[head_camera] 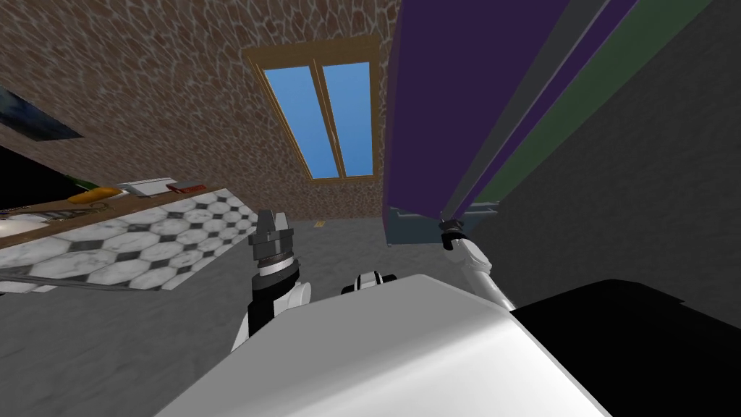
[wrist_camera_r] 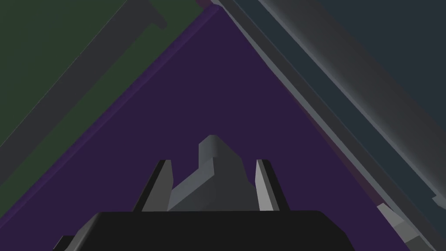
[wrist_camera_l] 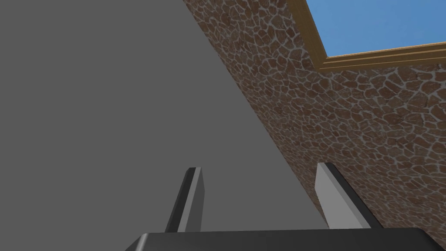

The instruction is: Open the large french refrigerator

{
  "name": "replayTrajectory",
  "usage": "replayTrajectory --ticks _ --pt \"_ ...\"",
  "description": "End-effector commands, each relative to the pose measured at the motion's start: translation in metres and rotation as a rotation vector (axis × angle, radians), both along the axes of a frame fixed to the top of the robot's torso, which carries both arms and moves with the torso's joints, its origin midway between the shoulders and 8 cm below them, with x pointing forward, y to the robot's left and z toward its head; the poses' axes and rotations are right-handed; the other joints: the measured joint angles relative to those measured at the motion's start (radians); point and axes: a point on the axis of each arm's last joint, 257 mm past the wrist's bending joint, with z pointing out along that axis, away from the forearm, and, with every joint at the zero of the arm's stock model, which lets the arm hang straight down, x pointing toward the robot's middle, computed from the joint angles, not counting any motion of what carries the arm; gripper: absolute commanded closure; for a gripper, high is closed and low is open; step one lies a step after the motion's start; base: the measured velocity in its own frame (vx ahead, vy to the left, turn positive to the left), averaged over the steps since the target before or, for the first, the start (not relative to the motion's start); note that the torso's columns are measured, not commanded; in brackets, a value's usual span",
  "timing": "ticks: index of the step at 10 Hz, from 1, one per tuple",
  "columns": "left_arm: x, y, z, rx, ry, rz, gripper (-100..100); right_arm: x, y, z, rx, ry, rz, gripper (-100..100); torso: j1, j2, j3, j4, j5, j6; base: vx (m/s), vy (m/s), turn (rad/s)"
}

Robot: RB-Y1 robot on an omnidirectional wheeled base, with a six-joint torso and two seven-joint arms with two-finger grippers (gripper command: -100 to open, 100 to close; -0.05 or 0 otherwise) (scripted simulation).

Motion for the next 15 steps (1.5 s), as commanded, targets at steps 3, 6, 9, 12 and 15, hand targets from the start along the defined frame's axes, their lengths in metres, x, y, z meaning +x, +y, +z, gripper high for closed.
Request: replayTrajectory --ticks 3,6,9,12,15 --pt "0.000 0.000 0.000 0.000 0.000 0.000 0 -0.026 -0.027 0.010 -0.011 -0.016 -0.127 100 0.000 -0.002 -0.002 0.001 0.002 -0.001 0.052 0.275 -0.100" --pt "0.000 0.000 0.000 0.000 0.000 0.000 0 -0.038 -0.035 0.004 -0.005 -0.009 -0.168 100 0.003 0.001 0.000 0.001 0.002 0.001 0.040 0.236 -0.077" --pt "0.000 0.000 0.000 0.000 0.000 0.000 0 -0.065 -0.051 0.003 -0.004 -0.007 -0.265 100 0.000 -0.004 -0.003 -0.001 0.001 0.001 0.107 0.209 -0.083" --pt "0.000 0.000 0.000 0.000 0.000 0.000 0 -0.089 -0.064 0.007 -0.008 -0.013 -0.353 100 0.003 -0.003 -0.002 -0.001 0.001 -0.002 0.101 0.241 -0.083" --pt "0.000 0.000 0.000 0.000 0.000 0.000 0 -0.101 -0.076 0.011 0.002 -0.005 -0.409 -100 0.003 -0.002 -0.002 0.000 0.003 -0.001 0.081 0.197 -0.046"
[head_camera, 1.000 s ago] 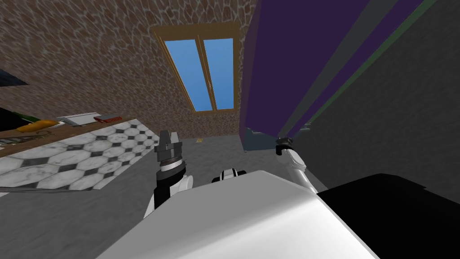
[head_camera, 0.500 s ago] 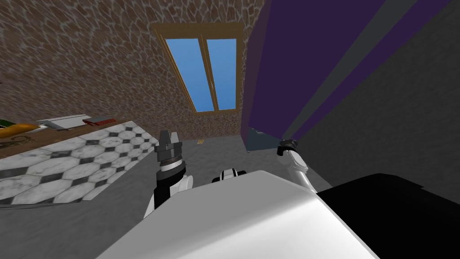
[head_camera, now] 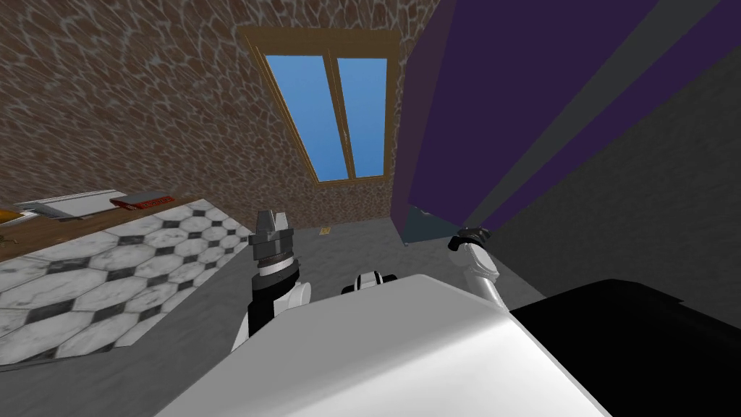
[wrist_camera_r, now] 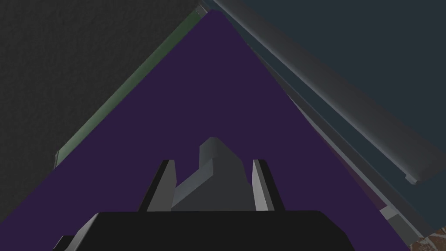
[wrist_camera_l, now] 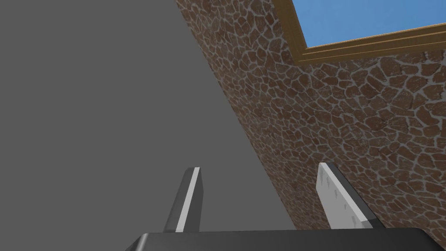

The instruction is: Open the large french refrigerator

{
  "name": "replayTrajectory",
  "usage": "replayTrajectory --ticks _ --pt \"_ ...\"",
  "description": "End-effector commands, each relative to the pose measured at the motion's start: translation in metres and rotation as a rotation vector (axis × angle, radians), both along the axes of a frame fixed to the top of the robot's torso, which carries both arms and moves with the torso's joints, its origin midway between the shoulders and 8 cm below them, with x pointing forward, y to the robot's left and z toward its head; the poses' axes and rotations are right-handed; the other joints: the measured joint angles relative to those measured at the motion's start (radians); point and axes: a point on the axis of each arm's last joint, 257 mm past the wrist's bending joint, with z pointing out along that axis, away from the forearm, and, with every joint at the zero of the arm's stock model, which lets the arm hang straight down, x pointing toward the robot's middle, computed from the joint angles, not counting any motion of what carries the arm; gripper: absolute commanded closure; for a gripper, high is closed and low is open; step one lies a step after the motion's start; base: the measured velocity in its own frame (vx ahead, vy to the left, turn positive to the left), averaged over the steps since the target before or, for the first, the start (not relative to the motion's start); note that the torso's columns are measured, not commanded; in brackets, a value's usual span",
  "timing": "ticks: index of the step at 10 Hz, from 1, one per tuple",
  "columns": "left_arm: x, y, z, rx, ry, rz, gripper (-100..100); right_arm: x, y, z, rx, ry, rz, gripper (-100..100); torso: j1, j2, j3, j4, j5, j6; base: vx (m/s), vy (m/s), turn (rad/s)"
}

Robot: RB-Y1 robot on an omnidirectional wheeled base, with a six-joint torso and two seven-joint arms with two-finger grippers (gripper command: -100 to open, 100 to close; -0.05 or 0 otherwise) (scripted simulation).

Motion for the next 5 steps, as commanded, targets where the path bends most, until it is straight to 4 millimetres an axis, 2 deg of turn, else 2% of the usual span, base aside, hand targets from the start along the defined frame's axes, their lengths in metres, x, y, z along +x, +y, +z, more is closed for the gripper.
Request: replayTrajectory --ticks 1,2,3,5 --pt "0.000 0.000 0.000 0.000 0.000 0.000 0 0.003 -0.010 0.013 0.002 -0.003 -0.016 -100 -0.008 0.004 0.003 0.000 -0.004 0.000 -0.061 0.004 0.088" --pt "0.000 0.000 0.000 0.000 0.000 0.000 0 0.004 -0.013 0.018 0.003 -0.003 -0.020 -100 -0.017 0.006 0.004 0.001 -0.007 0.003 -0.074 -0.022 0.066" --pt "0.000 0.000 0.000 0.000 0.000 0.000 0 0.005 -0.016 0.022 0.005 -0.003 -0.025 -100 -0.016 0.005 0.004 0.002 -0.004 0.005 -0.056 -0.029 0.056" --pt "0.000 0.000 0.000 0.000 0.000 0.000 0 0.008 -0.021 0.030 0.010 -0.003 -0.032 -100 -0.004 0.004 0.003 0.000 -0.001 0.008 -0.043 -0.018 0.035"
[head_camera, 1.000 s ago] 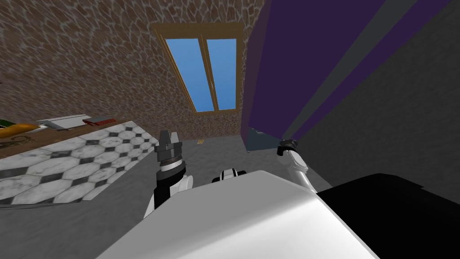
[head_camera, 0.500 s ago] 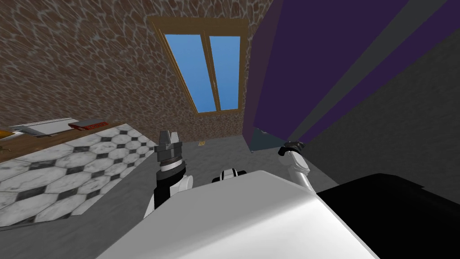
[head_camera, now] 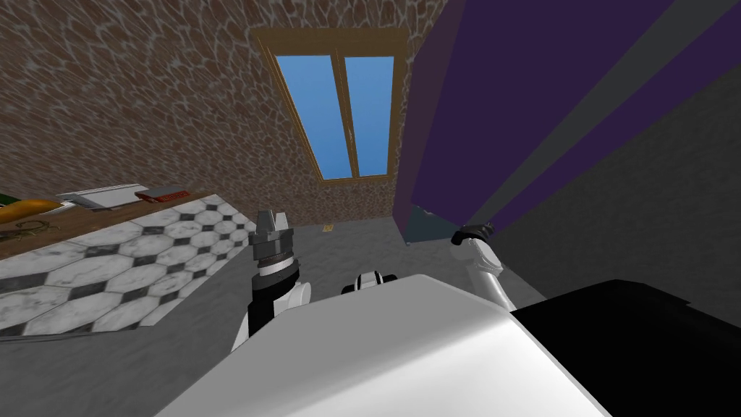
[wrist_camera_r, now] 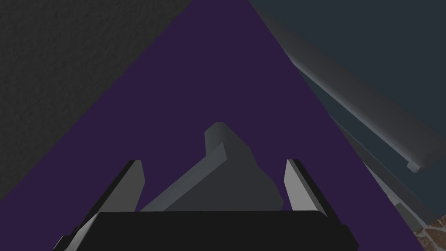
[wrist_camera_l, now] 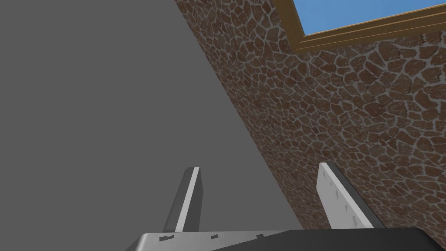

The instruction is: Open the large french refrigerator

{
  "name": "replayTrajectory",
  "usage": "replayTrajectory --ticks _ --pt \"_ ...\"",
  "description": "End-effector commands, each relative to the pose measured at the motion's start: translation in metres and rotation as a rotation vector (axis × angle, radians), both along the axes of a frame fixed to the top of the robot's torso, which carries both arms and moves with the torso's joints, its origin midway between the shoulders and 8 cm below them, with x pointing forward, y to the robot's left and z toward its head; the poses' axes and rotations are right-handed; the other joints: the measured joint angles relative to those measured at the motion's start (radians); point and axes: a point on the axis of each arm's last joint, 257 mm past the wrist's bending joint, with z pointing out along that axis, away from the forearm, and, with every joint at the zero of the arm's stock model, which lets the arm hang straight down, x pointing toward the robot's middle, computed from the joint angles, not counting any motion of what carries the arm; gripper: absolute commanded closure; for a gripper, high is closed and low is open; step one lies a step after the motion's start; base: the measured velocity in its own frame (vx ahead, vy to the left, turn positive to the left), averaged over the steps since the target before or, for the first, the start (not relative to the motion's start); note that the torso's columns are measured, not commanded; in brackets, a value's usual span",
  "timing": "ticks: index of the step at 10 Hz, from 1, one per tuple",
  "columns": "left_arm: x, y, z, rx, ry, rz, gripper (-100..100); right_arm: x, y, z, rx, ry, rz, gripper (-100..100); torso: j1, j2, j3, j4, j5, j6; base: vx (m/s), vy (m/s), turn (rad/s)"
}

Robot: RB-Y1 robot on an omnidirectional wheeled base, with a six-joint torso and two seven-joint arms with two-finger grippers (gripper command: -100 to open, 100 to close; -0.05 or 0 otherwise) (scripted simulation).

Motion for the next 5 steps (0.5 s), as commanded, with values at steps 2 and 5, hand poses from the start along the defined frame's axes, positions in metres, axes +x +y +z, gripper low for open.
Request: replayTrajectory --ticks 2,5 --pt "0.000 0.000 0.000 0.000 0.000 0.000 0 0.005 -0.014 0.025 0.002 -0.001 -0.020 -100 0.008 0.003 0.002 0.001 0.003 -0.001 -0.044 0.007 0.044" --pt "0.000 0.000 0.000 0.000 0.000 0.000 0 0.003 -0.009 0.006 0.022 0.017 -0.020 0 0.005 0.001 0.001 0.001 0.002 -0.002 -0.005 -0.001 0.023"
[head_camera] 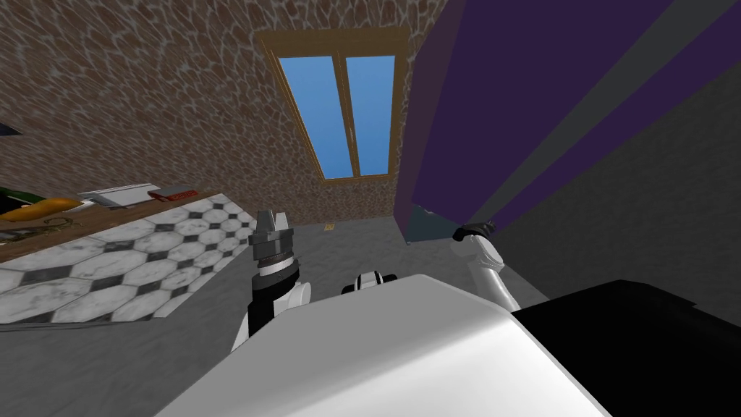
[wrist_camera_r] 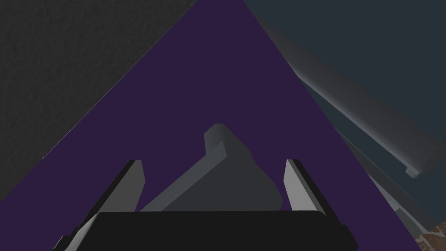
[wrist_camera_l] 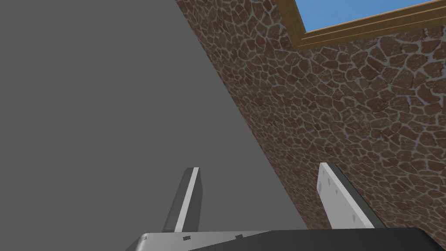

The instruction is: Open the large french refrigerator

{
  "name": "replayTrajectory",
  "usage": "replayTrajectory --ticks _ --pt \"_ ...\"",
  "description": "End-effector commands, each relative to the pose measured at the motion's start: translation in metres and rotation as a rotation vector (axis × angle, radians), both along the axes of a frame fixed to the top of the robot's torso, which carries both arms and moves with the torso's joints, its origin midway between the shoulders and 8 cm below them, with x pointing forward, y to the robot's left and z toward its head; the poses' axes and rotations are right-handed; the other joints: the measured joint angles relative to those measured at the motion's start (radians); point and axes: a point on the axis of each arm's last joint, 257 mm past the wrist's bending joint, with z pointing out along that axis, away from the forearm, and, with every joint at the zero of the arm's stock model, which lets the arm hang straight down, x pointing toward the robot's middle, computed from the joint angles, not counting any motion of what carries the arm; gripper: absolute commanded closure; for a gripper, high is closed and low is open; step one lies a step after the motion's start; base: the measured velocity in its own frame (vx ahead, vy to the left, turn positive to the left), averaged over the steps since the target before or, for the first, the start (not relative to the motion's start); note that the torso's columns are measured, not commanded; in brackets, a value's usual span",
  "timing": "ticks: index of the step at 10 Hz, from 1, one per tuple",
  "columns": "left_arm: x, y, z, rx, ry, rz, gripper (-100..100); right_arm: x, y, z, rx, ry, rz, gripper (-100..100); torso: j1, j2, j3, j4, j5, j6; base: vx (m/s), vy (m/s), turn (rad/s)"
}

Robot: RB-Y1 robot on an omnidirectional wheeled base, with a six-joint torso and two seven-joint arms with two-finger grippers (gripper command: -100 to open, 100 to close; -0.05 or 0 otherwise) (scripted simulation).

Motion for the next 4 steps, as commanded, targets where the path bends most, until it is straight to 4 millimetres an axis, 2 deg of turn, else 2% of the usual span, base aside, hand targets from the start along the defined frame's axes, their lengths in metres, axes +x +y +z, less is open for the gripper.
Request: replayTrajectory --ticks 1,4 --pt "0.0000 0.0000 0.0000 0.000 0.000 0.000 0 -0.0004 0.0009 -0.0034 0.005 0.004 0.000 0 -0.003 -0.001 0.000 -0.001 -0.001 -0.001 0.004 0.001 0.013" --pt "0.0000 0.0000 0.0000 0.000 0.000 0.000 0 -0.0012 0.0027 -0.0105 0.016 0.012 0.000 0 -0.007 -0.003 -0.001 -0.002 -0.005 -0.002 0.001 0.000 0.004"
